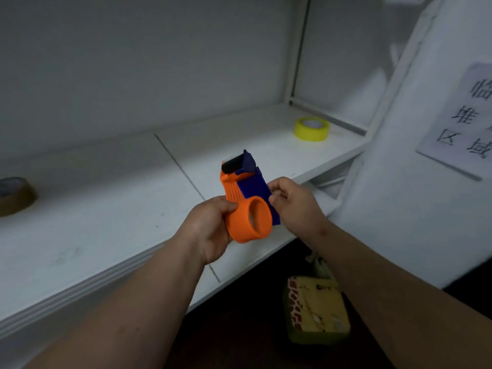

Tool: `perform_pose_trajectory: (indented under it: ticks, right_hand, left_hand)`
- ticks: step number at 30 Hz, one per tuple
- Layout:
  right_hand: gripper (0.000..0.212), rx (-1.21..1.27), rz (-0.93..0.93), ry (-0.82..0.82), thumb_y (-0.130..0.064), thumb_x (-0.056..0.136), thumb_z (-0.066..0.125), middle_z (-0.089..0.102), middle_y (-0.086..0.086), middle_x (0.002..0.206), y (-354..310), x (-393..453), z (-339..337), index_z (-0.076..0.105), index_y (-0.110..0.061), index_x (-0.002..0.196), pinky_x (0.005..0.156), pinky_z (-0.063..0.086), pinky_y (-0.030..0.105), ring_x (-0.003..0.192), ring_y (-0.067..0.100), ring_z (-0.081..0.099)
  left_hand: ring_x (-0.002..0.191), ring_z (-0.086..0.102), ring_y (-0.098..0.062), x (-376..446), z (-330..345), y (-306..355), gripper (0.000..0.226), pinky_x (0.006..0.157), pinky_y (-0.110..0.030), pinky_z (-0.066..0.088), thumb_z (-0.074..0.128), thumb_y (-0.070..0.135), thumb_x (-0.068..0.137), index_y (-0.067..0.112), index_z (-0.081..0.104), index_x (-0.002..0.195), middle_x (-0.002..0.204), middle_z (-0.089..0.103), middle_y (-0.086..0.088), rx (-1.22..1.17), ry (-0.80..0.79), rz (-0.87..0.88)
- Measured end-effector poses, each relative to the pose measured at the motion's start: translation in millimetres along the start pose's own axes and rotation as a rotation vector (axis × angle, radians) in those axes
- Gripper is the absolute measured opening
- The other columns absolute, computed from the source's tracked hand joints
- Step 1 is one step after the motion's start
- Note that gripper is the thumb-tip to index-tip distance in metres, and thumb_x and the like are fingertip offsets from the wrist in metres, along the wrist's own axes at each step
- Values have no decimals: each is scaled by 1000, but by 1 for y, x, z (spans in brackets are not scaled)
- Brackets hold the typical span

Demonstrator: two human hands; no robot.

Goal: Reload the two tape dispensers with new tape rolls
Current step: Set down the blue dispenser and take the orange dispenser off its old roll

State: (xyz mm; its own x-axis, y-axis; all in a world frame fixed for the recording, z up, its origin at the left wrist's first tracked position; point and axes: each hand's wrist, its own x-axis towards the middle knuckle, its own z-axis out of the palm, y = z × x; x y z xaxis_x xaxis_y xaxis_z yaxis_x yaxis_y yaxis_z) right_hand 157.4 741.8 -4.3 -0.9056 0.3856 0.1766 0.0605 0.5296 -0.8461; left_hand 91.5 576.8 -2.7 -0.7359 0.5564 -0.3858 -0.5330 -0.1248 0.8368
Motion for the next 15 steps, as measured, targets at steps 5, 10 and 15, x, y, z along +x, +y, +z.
perform_pose_trajectory:
  ticks: [5, 10, 15]
  right_hand:
    - [18, -66, 28, 36, -8, 91, 46, 68, -3, 88, 56, 11, -76, 59, -18, 100, 62, 49, 15, 80, 9, 64]
    - [20, -117, 55, 63, -4, 90, 45, 66, 1, 91, 92, 42, -116, 59, -16, 98, 62, 50, 16, 78, 10, 61]
    - [19, -245, 98, 95, -6, 89, 42, 66, 7, 93, 125, 96, -139, 57, -15, 97, 72, 53, 37, 83, 23, 62]
  left_hand:
    - [98, 65, -34, 38, 75, -22, 21, 68, -43, 55, 50, 6, 92, 6, 62, 110, 114, 69, -17, 31, -25, -23]
    - [91, 66, -30, 82, 118, -26, 24, 63, -40, 55, 49, 6, 92, 9, 64, 110, 107, 69, -13, 53, -16, -49]
    - [111, 63, -37, 148, 141, -17, 36, 81, -49, 56, 53, 8, 89, 7, 61, 124, 127, 64, -20, 66, -37, -95]
